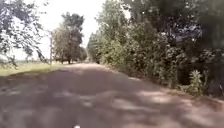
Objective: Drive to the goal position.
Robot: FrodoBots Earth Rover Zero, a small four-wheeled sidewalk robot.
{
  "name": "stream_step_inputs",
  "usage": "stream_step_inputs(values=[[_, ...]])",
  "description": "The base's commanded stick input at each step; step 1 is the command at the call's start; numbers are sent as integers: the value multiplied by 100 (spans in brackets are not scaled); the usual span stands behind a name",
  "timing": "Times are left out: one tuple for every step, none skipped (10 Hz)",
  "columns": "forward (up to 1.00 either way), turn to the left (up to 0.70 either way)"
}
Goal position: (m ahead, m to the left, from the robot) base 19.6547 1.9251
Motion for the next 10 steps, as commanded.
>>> stream_step_inputs(values=[[100, -3], [100, -3], [100, -3], [100, -4], [100, -5], [100, -5], [100, -5], [100, -5], [100, -6], [100, -7]])
